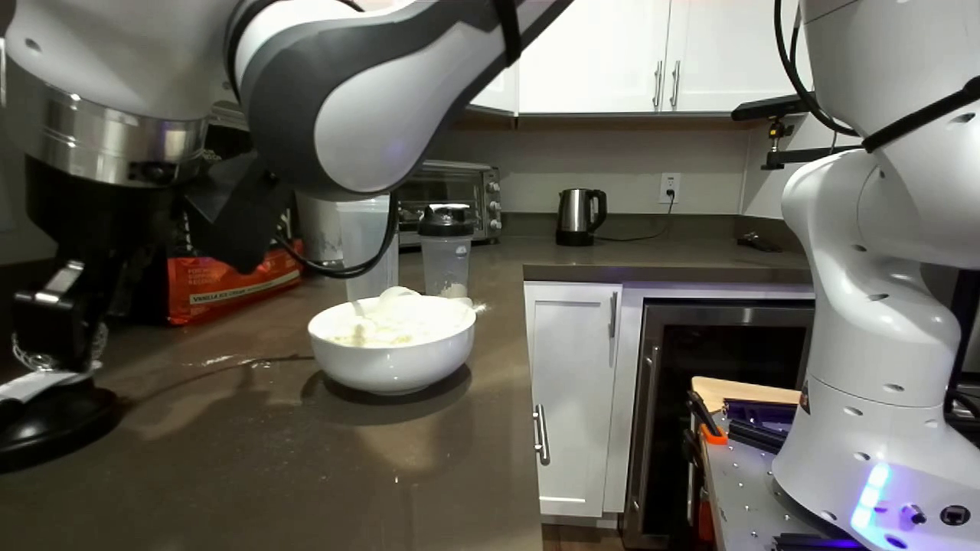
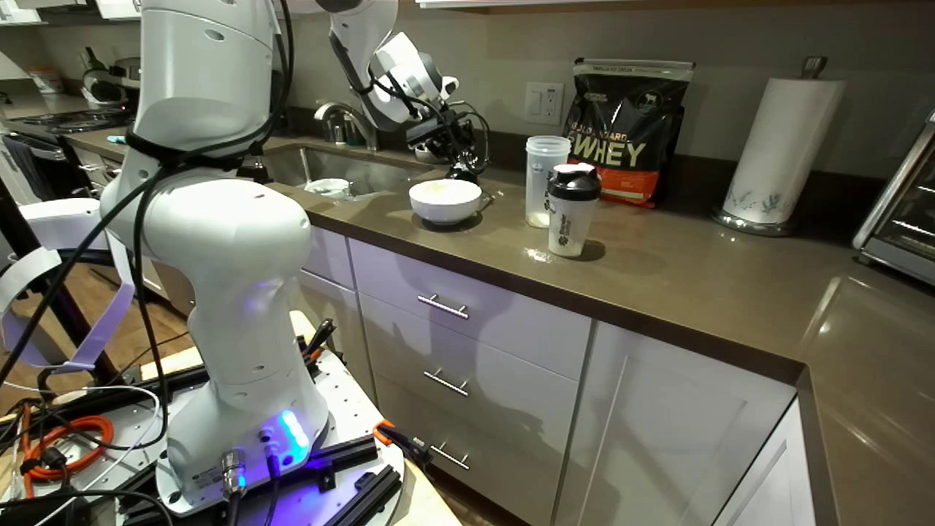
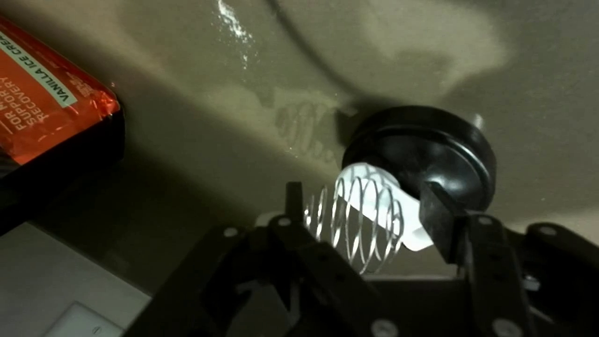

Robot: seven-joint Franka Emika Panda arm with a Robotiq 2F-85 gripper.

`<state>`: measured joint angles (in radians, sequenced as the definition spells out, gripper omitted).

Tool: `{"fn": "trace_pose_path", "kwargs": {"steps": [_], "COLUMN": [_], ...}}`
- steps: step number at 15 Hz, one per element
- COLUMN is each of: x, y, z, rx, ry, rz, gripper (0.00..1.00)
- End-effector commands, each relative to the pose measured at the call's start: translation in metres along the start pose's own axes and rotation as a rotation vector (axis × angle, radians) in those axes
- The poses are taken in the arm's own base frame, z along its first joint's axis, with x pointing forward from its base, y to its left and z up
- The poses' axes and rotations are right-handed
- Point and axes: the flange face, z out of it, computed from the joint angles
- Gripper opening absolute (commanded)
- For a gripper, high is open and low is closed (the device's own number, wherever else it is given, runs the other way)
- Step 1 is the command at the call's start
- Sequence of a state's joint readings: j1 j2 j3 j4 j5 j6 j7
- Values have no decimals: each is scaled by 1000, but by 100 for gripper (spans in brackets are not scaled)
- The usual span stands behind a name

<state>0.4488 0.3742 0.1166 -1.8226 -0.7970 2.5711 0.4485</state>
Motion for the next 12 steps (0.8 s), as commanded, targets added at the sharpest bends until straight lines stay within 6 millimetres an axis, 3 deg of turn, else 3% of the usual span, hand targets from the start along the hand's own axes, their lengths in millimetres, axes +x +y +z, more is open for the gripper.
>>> {"fn": "trace_pose_path", "kwargs": {"steps": [1,4,5,6,7,8,9,10,12], "x": [2,3,4,4,4,4,4,4,4], "y": [1,-1,-1,-1,-1,-1,-2,-2,-1], "z": [-3,-4,-4,-3,-3,-3,-2,-2,-1], "rx": [-4,3,6,9,11,11,12,12,13], "ry": [36,46,49,51,53,53,53,53,51], "rz": [-6,-8,-8,-7,-7,-7,-7,-7,-7], "gripper": [88,88,78,75,59,65,65,74,78]}}
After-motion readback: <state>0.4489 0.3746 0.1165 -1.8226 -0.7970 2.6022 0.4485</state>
